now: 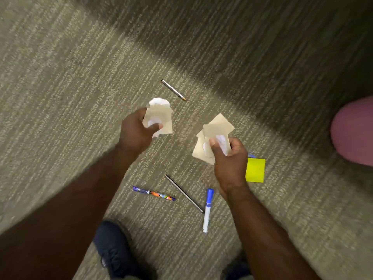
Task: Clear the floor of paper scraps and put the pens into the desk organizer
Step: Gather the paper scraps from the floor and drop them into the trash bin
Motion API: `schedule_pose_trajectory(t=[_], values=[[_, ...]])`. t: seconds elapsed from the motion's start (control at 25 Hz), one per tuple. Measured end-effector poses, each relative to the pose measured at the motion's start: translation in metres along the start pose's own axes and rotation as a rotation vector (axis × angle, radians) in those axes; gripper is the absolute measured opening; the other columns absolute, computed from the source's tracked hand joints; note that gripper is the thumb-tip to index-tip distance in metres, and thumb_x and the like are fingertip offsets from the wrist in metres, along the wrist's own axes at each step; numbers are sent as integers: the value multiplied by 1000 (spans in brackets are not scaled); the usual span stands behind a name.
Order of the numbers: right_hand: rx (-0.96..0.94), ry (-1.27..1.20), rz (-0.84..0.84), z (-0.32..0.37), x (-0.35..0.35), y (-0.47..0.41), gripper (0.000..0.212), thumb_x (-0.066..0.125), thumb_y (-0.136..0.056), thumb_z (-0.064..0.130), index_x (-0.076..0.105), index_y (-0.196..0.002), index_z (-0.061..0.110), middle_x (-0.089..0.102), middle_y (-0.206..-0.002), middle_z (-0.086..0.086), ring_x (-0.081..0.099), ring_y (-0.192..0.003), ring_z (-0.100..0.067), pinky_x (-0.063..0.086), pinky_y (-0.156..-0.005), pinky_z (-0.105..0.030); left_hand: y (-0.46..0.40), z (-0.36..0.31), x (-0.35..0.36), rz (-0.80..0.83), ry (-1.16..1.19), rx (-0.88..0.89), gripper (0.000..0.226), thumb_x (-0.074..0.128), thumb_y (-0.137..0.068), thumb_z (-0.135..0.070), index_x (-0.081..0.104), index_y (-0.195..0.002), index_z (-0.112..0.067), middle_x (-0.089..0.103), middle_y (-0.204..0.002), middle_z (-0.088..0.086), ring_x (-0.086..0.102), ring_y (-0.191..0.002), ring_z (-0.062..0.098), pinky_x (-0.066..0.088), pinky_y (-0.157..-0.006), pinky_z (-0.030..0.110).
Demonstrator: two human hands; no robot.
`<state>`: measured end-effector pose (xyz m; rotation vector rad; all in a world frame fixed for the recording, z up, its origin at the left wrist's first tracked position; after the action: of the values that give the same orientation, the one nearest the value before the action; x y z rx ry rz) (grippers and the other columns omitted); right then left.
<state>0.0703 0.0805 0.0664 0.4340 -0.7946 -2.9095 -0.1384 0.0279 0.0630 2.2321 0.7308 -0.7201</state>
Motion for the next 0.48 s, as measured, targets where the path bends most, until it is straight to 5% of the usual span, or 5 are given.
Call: schedule_pose_trajectory(t=[0.12, 0.28, 0.48], values=[[38, -124, -61, 36, -53, 11, 10, 69, -83, 11, 59, -85, 10, 63, -81, -9, 54, -73, -16, 48, -67, -32, 50, -67, 17, 62, 108, 41, 30, 76, -74, -16, 68, -102, -14, 70, -90, 0, 62, -74, 12, 42, -62, 18], [-35, -154, -281, 93, -153, 13, 13, 69, -83, 12, 58, -79, 17, 63, -76, -2, 55, -68, -7, 48, -61, -23, 107, -170, 47, 168, 176, 120, 22, 76, -75, -16, 66, -91, -26, 67, -80, -15, 61, -65, -9, 45, -61, 13], [-204, -196, -652, 145, -282, 9, 20, 65, -86, 10, 55, -83, 26, 66, -83, 3, 63, -76, -10, 52, -68, -26, 164, -298, 104, 357, 294, 206, 19, 69, -81, -13, 69, -100, -16, 71, -89, -10, 66, -76, -2, 50, -70, 18]])
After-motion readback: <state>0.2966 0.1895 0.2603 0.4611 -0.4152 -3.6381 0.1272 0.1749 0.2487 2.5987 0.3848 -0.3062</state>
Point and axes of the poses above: each hand's wrist, its own y-axis away from the middle knuckle, its own x-axis out of the palm, z = x × y, the point moved 1 cm from there along -y, towards the middle knuckle
